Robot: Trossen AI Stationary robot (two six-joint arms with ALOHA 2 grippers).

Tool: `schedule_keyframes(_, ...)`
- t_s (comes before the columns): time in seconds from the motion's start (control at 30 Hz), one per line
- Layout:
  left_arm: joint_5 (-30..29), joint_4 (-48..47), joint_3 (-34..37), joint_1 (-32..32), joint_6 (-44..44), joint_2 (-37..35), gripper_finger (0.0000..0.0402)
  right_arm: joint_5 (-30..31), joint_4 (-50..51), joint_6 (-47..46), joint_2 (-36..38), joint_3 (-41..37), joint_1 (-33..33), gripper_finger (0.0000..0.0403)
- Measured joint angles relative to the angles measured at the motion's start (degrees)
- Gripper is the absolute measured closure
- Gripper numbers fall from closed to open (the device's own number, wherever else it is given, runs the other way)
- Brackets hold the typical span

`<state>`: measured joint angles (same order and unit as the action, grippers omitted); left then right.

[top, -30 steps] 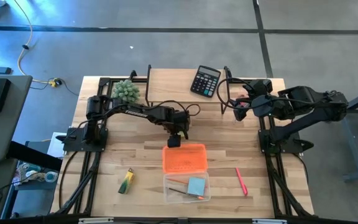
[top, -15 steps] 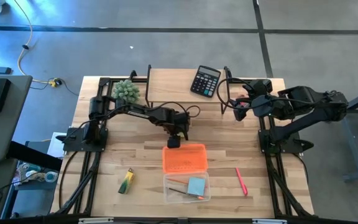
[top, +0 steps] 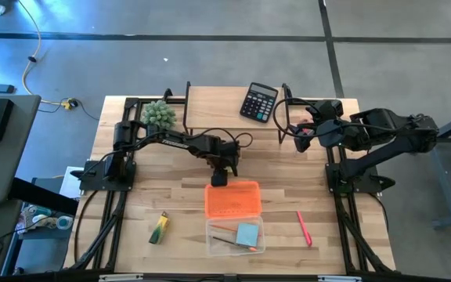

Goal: Pack school essentials
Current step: Put the green eraser into the orange supply box

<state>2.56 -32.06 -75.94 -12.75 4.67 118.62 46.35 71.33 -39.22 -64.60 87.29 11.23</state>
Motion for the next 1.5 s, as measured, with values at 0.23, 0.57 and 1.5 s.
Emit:
schedule_keyframes(0.23, 2.1, 0.0, 0.1, 0.0, 0.0, 0.0, 0.0330, 0.0, 0.0, 0.0, 0.0, 0.0, 0.0, 0.0006)
schedule_keyframes(0.57, 1.7, 0.1, 0.1, 0.1, 0.0, -0.1, 0.0374, 0.0, 0.0, 0.0, 0.0, 0.0, 0.0, 0.0006)
schedule_keyframes(1.5, 13.1, -19.9, -22.4, 0.9, 0.5, 0.8, 0.0367, -0.9, 0.0, 0.6, 0.0, 0.0, 0.0, 0.0006)
